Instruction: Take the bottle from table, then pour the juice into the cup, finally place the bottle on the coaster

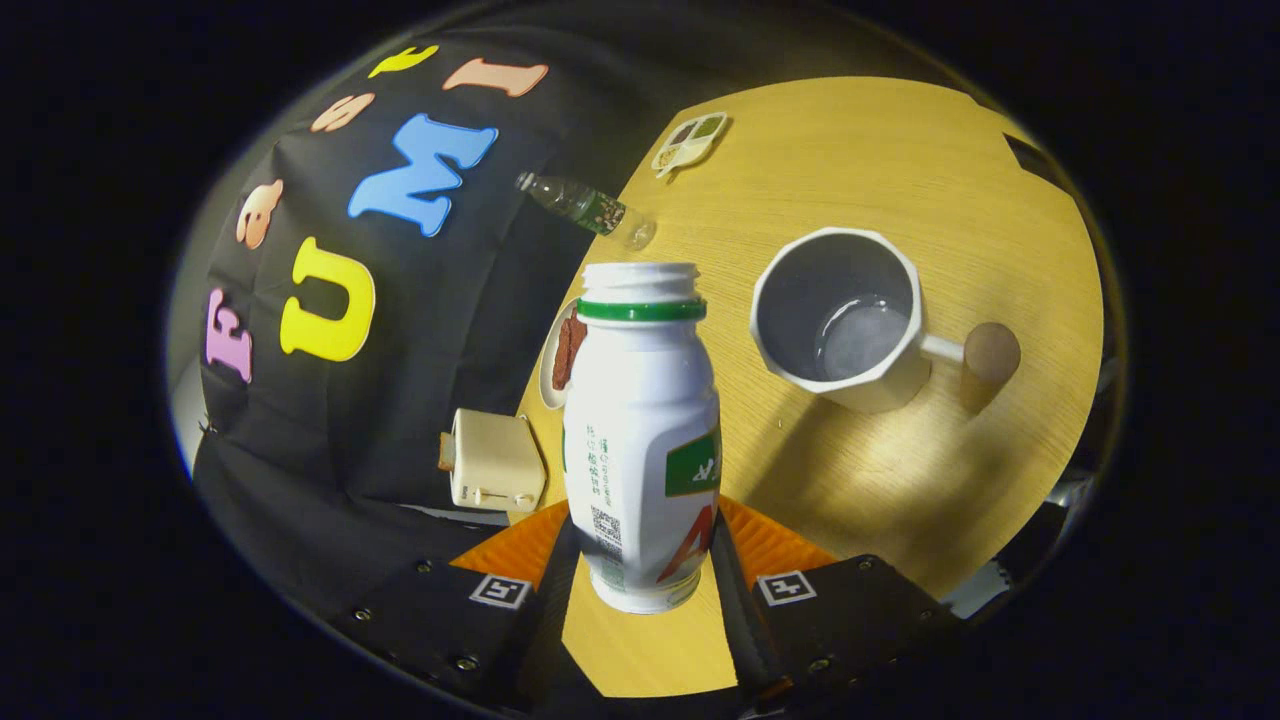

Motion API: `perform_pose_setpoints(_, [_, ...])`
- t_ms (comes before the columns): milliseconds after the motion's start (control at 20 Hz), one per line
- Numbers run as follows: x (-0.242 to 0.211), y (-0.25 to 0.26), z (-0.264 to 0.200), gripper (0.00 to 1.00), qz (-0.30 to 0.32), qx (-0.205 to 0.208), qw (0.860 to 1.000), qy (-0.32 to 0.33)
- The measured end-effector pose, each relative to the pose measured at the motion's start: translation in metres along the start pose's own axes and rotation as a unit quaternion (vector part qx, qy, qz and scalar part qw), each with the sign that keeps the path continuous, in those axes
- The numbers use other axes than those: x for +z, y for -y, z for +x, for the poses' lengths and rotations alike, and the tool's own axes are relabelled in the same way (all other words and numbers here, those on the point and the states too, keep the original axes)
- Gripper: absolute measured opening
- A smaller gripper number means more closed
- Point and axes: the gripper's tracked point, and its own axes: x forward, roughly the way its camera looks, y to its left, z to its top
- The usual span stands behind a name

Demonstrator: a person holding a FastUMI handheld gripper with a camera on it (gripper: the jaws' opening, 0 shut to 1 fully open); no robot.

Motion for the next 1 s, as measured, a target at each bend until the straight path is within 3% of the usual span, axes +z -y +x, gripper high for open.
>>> perform_pose_setpoints(300, [0.003,0.001,0.012,0.68,-0.136,-0.014,0.99,0.039])
perform_pose_setpoints(700, [-0.002,-0.006,0.031,0.68,-0.248,-0.045,0.965,0.076])
perform_pose_setpoints(1000, [0.009,-0.022,0.045,0.67,-0.298,-0.061,0.945,0.118])
